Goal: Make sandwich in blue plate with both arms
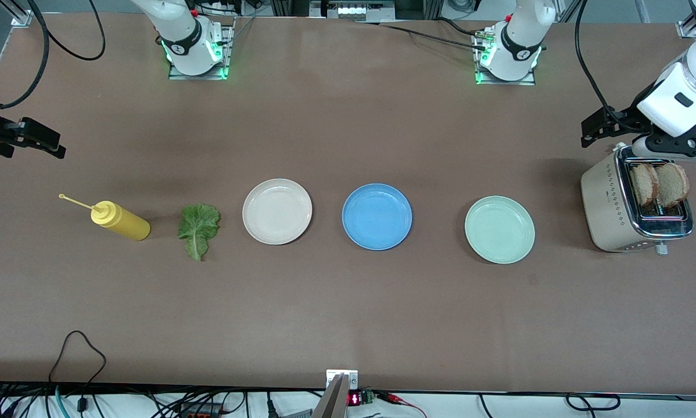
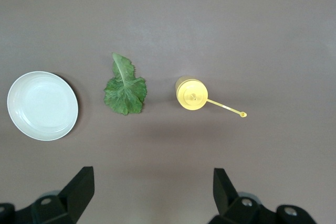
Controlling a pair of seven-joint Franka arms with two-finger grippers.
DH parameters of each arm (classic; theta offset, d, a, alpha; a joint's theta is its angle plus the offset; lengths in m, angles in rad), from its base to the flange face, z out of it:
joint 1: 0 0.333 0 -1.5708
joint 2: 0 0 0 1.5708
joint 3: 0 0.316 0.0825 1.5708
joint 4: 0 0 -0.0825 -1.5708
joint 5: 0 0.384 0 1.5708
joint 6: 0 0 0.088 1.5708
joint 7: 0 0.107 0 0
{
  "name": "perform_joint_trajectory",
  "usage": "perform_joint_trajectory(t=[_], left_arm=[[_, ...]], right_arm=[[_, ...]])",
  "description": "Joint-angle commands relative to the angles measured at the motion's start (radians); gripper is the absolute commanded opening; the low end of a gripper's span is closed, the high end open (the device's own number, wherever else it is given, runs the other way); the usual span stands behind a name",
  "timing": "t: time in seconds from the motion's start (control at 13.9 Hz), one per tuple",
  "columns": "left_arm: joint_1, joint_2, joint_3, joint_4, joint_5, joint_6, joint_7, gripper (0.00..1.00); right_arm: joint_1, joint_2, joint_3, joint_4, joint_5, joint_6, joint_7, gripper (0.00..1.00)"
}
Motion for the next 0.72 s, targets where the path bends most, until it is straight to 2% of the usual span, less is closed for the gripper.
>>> perform_joint_trajectory(t=[0.0,0.43,0.65], left_arm=[[-0.005,0.000,0.008,0.007,0.023,-0.006,0.016,1.00],[-0.006,0.026,0.006,0.037,0.021,-0.024,0.010,1.00],[-0.008,0.044,0.003,0.040,0.021,-0.114,0.002,1.00]], right_arm=[[-0.001,0.004,0.003,0.020,-0.001,-0.006,-0.013,1.00],[0.000,0.004,0.003,0.020,-0.001,-0.008,-0.013,1.00],[0.000,0.004,0.003,0.020,-0.001,-0.008,-0.013,1.00]])
